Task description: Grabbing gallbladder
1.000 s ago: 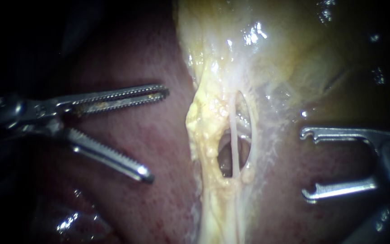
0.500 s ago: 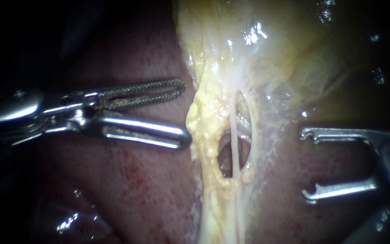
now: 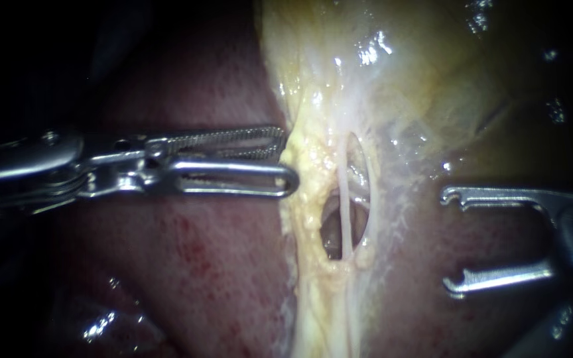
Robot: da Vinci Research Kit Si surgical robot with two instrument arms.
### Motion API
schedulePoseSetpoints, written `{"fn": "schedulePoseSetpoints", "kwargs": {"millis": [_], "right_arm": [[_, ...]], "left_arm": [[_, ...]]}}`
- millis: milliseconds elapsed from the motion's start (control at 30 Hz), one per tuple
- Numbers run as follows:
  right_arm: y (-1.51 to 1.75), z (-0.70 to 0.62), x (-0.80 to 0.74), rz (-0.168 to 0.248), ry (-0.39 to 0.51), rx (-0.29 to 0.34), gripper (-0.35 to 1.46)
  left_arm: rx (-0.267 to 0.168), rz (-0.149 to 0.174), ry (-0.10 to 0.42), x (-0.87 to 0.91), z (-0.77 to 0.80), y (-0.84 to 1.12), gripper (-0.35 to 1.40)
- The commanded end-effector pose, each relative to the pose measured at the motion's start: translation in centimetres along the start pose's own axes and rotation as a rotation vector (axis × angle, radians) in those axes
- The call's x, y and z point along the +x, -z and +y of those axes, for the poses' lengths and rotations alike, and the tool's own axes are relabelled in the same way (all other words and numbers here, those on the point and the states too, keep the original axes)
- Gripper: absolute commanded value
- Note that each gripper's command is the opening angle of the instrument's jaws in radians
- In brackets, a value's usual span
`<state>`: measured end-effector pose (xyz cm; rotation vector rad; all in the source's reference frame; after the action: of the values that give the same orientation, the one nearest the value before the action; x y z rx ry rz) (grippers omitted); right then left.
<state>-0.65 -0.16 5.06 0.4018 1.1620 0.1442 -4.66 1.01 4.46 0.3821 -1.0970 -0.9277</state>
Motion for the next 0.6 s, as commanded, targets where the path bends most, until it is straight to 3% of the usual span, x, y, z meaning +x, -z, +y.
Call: {"fn": "schedulePoseSetpoints", "kwargs": {"millis": [33, 167, 433, 600], "right_arm": [[0.0, 0.0, 0.0, 0.0, 0.0, 0.0, 0.59], [0.0, 0.0, 0.0, 0.0, 0.0, 0.0, 0.59], [0.0, 0.0, 0.0, 0.0, 0.0, 0.0, 0.59], [0.0, 0.0, 0.0, 0.0, 0.0, 0.0, 0.59]], "left_arm": [[-0.002, -0.001, 0.006, 0.0, 0.0, -0.01, 0.27], [-0.01, 0.012, 0.021, 0.02, -0.01, -0.03, 0.19], [-0.019, 0.023, 0.057, 0.02, -0.02, -0.03, -0.32], [-0.028, 0.039, 0.067, 0.02, -0.01, -0.02, -0.35]]}}
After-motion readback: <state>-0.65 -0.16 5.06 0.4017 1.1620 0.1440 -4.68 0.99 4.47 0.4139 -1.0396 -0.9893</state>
